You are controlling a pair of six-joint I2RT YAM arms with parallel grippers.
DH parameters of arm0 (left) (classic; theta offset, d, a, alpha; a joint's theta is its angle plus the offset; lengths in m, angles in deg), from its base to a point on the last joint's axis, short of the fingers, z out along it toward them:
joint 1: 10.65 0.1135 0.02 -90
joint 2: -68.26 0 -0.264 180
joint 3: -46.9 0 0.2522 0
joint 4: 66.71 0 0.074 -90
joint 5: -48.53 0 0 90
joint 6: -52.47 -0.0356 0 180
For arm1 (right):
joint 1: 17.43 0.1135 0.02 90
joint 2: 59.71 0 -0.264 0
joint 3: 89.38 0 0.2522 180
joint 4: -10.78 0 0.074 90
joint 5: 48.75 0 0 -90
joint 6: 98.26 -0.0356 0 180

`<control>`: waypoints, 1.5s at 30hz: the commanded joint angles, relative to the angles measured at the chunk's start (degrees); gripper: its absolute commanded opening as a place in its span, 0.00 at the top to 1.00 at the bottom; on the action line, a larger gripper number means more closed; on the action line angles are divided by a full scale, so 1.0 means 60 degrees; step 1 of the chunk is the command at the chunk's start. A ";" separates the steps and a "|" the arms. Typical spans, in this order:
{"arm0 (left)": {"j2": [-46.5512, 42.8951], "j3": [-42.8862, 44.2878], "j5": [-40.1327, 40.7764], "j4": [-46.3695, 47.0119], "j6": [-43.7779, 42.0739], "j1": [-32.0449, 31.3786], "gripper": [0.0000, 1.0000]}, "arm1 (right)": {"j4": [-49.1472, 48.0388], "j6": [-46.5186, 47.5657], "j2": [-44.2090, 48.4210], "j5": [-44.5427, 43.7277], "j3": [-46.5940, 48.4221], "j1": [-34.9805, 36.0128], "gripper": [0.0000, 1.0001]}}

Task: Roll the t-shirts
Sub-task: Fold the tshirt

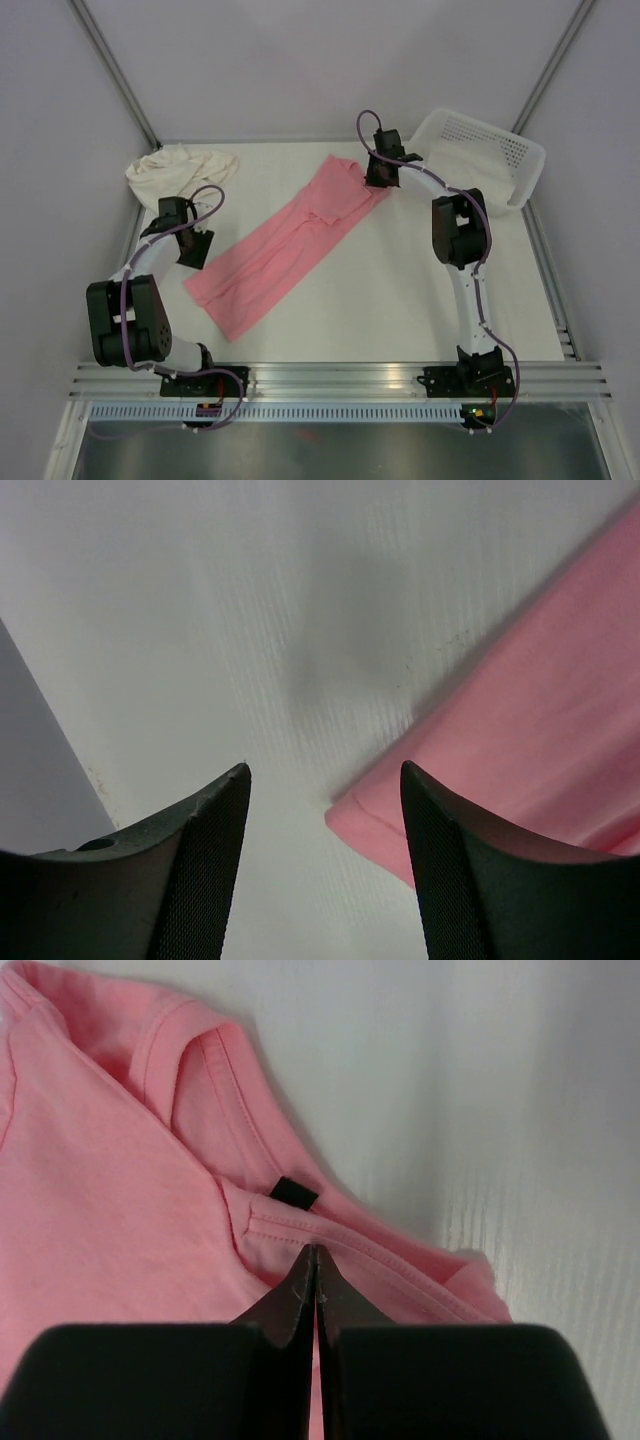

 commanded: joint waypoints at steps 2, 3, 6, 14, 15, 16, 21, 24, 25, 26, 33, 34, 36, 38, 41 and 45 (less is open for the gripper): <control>0.0752 -0.0055 0.0705 0.1105 0.0371 -0.0147 0.34 | 0.0364 0.0787 0.1018 -0.0376 0.0455 0.0043 0.97; 0.0886 -0.0040 0.0720 0.1090 0.0415 -0.0162 0.36 | 0.0408 0.0831 0.1165 -0.0421 0.0354 0.0043 0.96; 0.1238 -0.0127 0.0881 0.1309 0.0488 -0.0191 0.43 | 0.0321 0.0803 0.1853 -0.0305 -0.0506 0.0043 0.77; 0.0932 -0.1268 0.0296 0.1588 0.0373 -0.0615 0.60 | -0.0879 -0.0427 0.2997 -0.0465 -0.3483 0.0028 0.67; 0.0757 -0.1545 0.0150 0.1588 0.0284 -0.0790 0.60 | -0.1025 -0.0501 0.2852 -0.0393 -0.3543 0.0028 0.68; 0.0654 -0.1693 0.0062 0.1588 0.0182 -0.0894 0.60 | -0.1070 -0.0545 0.2749 -0.0291 -0.3529 0.0028 0.68; -0.0005 -0.2717 -0.0305 0.1355 -0.0477 -0.2018 0.60 | -0.1420 -0.1188 0.2221 -0.0245 -0.3558 0.0014 0.50; -0.0357 -0.3188 -0.0524 0.1003 -0.0785 -0.2577 0.60 | -0.1627 -0.1380 0.1929 -0.0114 -0.3398 -0.0016 0.47; -0.0517 -0.3290 -0.0598 0.0944 -0.0887 -0.2652 0.60 | -0.1569 -0.1395 0.1783 -0.0070 -0.3252 -0.0030 0.48; -0.0577 -0.3436 -0.0685 0.0886 -0.0917 -0.2696 0.60 | -0.1453 -0.1410 0.1448 -0.0026 -0.2888 -0.0045 0.49; -0.1557 -0.3556 -0.1476 0.0140 -0.1079 -0.2784 0.56 | -0.1335 -0.1746 0.0171 0.0253 -0.1465 -0.0060 0.85; -0.1762 -0.3483 -0.1637 -0.0326 -0.1079 -0.2799 0.53 | -0.1291 -0.1747 0.0054 0.0252 -0.1290 -0.0060 0.90; -0.2564 -0.3249 -0.2162 -0.0812 -0.1123 -0.2799 0.50 | -0.1203 -0.1703 -0.0254 0.0194 -0.0704 -0.0060 0.93; -0.3167 -0.3029 -0.2413 -0.1382 -0.1283 -0.2799 0.44 | -0.1217 -0.1630 -0.0619 0.0179 -0.0076 -0.0060 0.95; -0.3829 -0.2736 -0.2868 -0.2172 -0.1532 -0.2799 0.38 | -0.1276 -0.1556 -0.1117 0.0208 0.1078 -0.0060 0.96; -0.3639 -0.2266 -0.2941 -0.2528 -0.1474 -0.2843 0.37 | -0.0968 -0.1512 -0.2552 0.0719 0.3235 -0.0060 0.92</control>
